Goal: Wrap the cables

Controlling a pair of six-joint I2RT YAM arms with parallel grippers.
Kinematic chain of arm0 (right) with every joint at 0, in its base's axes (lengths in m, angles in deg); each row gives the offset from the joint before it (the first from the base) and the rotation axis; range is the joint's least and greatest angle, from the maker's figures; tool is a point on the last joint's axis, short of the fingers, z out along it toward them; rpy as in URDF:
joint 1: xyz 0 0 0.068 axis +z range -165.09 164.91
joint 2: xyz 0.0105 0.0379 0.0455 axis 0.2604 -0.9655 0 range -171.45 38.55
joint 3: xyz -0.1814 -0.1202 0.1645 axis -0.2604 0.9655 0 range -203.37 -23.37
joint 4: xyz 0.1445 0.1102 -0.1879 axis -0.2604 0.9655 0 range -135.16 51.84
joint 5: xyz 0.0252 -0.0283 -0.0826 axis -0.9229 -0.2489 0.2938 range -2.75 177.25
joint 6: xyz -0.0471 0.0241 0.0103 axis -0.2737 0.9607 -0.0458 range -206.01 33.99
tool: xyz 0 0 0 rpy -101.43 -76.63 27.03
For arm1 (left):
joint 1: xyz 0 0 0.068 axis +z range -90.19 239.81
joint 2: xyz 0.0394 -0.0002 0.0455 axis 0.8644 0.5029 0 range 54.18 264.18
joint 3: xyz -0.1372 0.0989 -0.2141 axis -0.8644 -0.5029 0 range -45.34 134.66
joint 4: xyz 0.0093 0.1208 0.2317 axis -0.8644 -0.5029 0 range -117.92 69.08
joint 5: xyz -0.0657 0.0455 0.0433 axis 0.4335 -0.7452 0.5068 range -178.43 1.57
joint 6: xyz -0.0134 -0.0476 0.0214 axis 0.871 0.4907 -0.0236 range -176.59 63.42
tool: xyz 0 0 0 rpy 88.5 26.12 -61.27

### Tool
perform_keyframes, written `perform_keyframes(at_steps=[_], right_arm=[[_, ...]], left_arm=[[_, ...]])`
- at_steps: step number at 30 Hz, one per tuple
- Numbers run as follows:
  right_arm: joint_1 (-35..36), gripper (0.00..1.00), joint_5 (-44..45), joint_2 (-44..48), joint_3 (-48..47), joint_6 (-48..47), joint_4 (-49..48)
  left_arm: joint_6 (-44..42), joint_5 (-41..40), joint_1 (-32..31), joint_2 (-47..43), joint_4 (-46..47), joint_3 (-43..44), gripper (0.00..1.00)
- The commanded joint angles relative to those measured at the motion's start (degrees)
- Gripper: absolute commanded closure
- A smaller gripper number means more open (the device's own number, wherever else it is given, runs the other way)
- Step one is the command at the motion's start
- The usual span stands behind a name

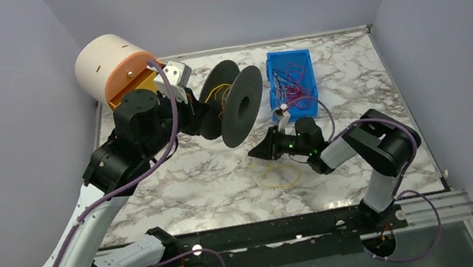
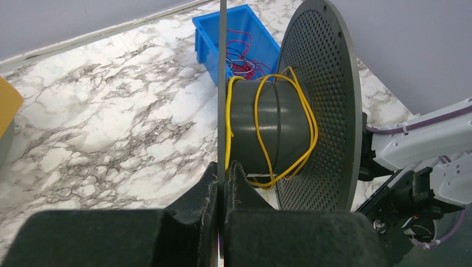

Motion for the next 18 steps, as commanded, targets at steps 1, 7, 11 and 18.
perform_keyframes(at_steps=[1,7,11,18], right_arm=[[0.74,0.77,-2.24,-1.61,-0.37,0.78,-3.77],[1.02,0.99,-1.32,0.33,2.72,0.27,-5.17],[2.25,0.99,0.33,4.35,5.79,-0.79,-3.41],[7.37,0.99,4.26,12.78,10.14,-2.47,2.74]], left_arm=[[1.77,0.26,0.2,-1.68,6.66,0.19,1.0],[2.57,-0.79,0.22,-1.42,6.91,-0.25,1.0],[3.3,-4.57,0.24,-1.14,8.76,-1.35,1.0],[5.53,-14.28,0.18,1.34,12.36,-4.12,1.0]])
